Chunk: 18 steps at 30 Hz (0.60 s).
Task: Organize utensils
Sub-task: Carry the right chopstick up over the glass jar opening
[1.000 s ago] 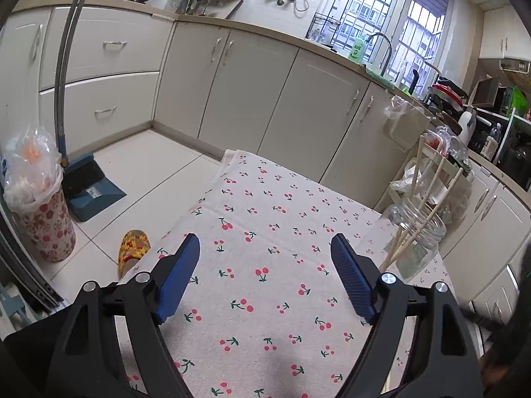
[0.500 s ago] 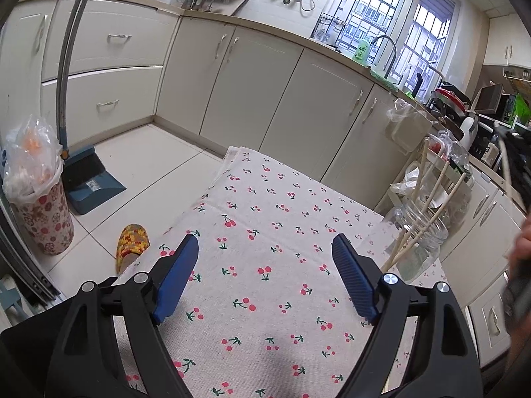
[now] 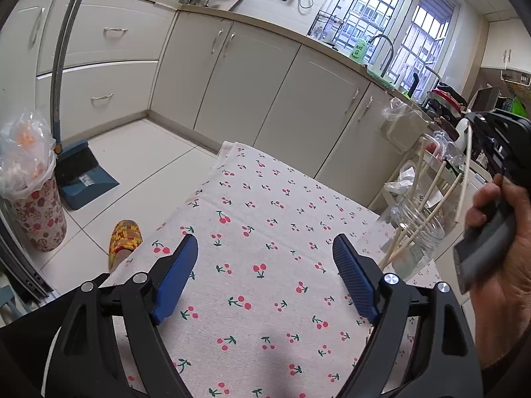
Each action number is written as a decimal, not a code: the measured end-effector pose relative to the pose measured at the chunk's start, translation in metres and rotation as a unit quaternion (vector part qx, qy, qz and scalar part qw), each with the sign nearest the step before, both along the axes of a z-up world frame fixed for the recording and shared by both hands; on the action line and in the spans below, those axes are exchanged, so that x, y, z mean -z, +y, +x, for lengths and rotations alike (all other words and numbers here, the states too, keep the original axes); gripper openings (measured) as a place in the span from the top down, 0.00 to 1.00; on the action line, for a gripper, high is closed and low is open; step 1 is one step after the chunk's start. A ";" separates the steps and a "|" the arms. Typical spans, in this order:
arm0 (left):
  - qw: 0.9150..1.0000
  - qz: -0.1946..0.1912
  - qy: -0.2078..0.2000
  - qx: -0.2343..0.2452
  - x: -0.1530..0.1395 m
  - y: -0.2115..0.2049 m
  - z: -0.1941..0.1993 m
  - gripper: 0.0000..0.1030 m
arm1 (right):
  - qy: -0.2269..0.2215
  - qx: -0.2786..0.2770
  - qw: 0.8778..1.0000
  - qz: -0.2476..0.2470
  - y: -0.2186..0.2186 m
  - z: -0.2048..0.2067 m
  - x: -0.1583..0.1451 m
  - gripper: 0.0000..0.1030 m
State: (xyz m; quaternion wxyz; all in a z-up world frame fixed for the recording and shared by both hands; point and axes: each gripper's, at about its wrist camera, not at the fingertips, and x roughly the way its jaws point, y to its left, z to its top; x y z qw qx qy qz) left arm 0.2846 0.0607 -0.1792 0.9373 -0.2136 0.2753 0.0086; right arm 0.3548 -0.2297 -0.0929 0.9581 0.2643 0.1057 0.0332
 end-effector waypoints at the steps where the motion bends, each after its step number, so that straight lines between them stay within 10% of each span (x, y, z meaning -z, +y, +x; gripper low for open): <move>1: 1.000 -0.001 0.000 0.001 0.000 0.000 0.000 0.23 | 0.003 -0.002 1.000 -0.003 0.001 0.002 0.001 0.94; 18: 1.000 -0.003 0.000 0.003 0.001 -0.001 0.000 0.23 | 0.021 -0.029 0.997 -0.066 0.022 -0.005 0.022 0.94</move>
